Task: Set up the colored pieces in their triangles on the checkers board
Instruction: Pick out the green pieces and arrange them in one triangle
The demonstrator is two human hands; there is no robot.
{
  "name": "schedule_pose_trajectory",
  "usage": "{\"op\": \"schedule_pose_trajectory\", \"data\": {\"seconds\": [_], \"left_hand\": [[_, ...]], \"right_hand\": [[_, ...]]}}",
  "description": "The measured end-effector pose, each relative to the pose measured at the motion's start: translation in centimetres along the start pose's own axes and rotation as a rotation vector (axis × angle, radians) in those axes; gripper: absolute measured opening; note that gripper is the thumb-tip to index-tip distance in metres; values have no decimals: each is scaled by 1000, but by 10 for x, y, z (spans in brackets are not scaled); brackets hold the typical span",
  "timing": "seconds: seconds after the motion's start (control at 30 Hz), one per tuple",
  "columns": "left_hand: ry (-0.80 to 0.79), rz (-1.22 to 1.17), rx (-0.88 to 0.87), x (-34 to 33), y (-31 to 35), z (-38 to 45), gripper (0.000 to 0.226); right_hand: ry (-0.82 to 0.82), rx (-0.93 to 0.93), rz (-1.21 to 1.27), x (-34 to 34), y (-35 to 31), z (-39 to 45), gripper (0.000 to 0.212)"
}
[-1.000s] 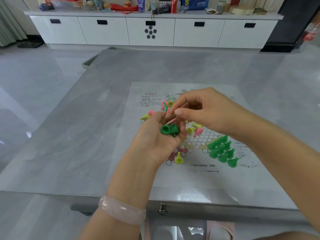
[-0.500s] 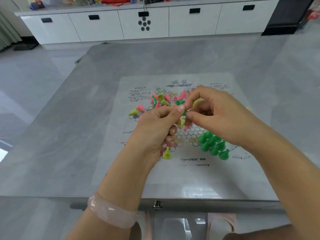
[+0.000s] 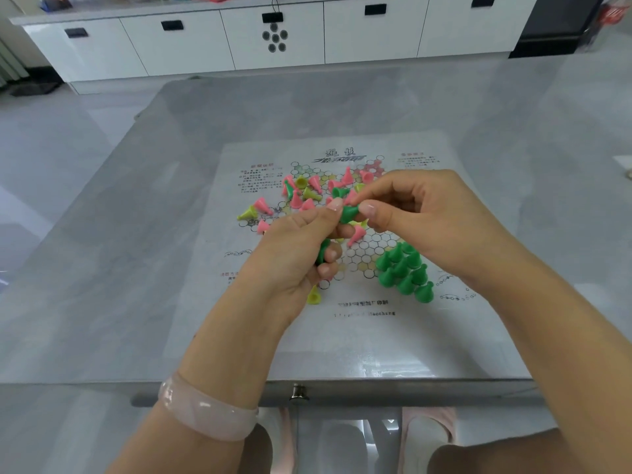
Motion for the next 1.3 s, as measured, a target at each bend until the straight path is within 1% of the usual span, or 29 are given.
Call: {"op": "schedule_pose_trajectory", "data": {"seconds": [0.13,0.17,0.23,0.3,0.37,0.47,0.53,0.6,0.7,0.8,1.03,1.3], "left_hand": [[5,-57,35,-2,-2,1,19],[14,-116,57,-2,-2,1,16],[33,-312,96,0,-1,0,8],[45,-533,101,5,1,0,15],[61,-646,90,12,3,1,23],[118,-622,73,20,3,1,25],[144,-630,63,22,3,1,19],[137,-673,67,20,3,1,12],[126,-652,79,19,3,3,6],[124,-590,91,20,3,3,7],[123,-612,100,21,5,2,15],[111,-607,108,21,5,0,13]], "right_hand": [[25,-3,-73,3,2,1,8],[41,-1,-103,6,2,2,7],[75,1,-154,14,2,1,8],[69,1,-230,18,2,-1,10],[-2,2,-396,15,4,-4,7],[-127,26,-627,3,9,-7,6],[-178,33,-740,-3,12,-7,6],[-197,43,-819,-8,15,-6,9],[-206,51,-852,-11,18,-6,11],[-207,52,-887,-11,21,-5,11],[-231,39,-876,-13,24,-5,12],[-233,27,-862,-13,27,-5,12]]}}
Point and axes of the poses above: each hand's wrist, its own z-axis towards the middle knuckle, its own x-axis out of the back of the hand, y = z × x, the point moved 6 cm from there along z, towards the middle knuckle, and after that the axes turned 3 degrees about -z, right-handed, at the moved point
